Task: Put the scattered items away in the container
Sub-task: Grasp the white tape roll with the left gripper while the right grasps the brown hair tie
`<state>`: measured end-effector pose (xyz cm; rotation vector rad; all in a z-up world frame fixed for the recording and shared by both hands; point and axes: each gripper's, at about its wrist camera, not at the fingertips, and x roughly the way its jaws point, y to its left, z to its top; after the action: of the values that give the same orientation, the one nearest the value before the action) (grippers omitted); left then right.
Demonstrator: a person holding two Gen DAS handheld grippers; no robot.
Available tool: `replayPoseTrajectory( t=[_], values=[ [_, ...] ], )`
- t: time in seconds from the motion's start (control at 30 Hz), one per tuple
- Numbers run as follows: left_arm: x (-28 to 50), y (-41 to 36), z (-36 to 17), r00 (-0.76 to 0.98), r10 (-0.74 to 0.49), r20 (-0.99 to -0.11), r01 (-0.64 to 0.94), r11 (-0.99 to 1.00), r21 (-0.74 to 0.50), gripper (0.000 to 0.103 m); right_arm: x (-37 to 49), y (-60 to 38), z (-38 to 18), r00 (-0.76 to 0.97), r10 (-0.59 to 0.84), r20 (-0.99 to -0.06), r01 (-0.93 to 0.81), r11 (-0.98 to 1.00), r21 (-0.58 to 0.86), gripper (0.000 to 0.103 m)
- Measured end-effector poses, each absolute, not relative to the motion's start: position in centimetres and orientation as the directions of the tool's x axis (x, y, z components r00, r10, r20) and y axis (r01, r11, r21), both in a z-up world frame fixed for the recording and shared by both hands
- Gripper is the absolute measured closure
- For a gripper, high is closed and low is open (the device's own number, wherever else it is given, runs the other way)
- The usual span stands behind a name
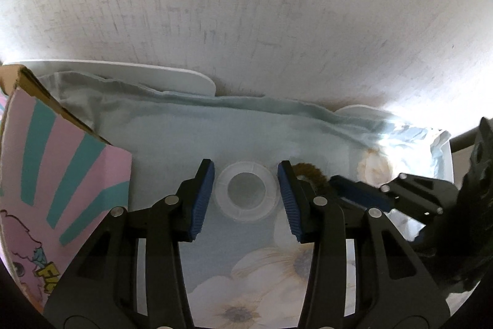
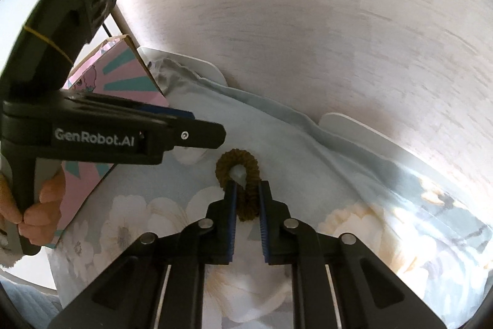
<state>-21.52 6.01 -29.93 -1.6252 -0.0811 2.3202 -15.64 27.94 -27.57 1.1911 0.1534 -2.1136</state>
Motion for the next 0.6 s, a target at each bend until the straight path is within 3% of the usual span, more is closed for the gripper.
replayPoseTrajectory(
  t=[0.4,0.6],
  values=[
    [-20.4,6.2,-28.0,-0.319,0.251,-0.914,-0.252,-0.952,-0.174,0.063,-13.9,30.7,-26.2,-0.392,-0.507,-0.768,0.541,-0.802,0.253,0.091],
    [-17.5,5.8,-23.9,-0.345,0.280,-0.896,-0.265,-0.945,-0.193,0.063,-13.3,31.3,-23.7,-0.442,-0.473,-0.762,0.503,-0.834,0.226,0.091]
  ],
)
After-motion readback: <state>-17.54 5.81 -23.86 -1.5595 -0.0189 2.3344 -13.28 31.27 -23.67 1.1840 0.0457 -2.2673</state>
